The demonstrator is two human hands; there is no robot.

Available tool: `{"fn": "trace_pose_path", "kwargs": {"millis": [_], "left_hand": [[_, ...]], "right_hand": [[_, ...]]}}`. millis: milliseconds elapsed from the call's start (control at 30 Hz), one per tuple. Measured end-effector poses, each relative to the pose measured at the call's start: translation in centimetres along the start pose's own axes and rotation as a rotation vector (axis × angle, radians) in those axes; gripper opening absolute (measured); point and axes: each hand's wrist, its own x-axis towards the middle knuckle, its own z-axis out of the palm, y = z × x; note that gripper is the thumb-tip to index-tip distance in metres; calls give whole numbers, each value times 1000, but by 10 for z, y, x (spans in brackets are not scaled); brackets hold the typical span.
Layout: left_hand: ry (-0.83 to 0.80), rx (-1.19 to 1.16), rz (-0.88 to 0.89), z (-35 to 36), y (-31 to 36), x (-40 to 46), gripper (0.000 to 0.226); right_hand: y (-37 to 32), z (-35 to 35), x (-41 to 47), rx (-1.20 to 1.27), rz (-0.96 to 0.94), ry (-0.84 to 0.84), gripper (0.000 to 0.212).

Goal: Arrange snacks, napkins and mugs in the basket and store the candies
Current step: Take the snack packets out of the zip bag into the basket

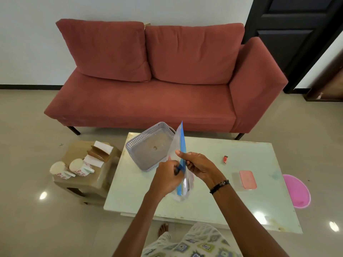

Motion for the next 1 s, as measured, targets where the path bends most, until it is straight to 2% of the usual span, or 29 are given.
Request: {"fn": "trace_pose_path", "kwargs": {"millis": [100, 167, 267, 333, 567, 667, 767, 833, 933, 1000], "left_hand": [[2, -61, 10, 1, -7, -6, 24], [77, -113, 36, 1, -9, -6, 22], [208, -111, 67, -3, -10, -3, 21], [235, -108, 93, -5, -15, -2, 19], [94, -42, 137, -7, -31, -5, 22], [69, 23, 138, -5, -34, -6, 26], [24, 16, 77, -5, -34, -9, 28], [-25, -75, -20, -10, -33, -10, 27], [-239, -310, -208, -24, -31, -18, 24], [-352, -412, -252, -30, -28, -25, 22]], "right_hand": [[-7, 9, 0, -27, -45, 2, 37], [-14, 13, -4, -84, -121, -13, 29], [-17, 17, -12, -322, -229, -48, 14], [-12, 19, -19, -442, -245, -48, 9], [7, 18, -41, -922, -158, -78, 21], [13, 21, -41, -1087, -121, -128, 33], [18, 22, -41, -1059, -158, -199, 36], [22, 20, -42, -949, -212, -219, 35], [30, 15, -44, -806, -271, -228, 32], [32, 11, -43, -748, -279, -251, 32]]}}
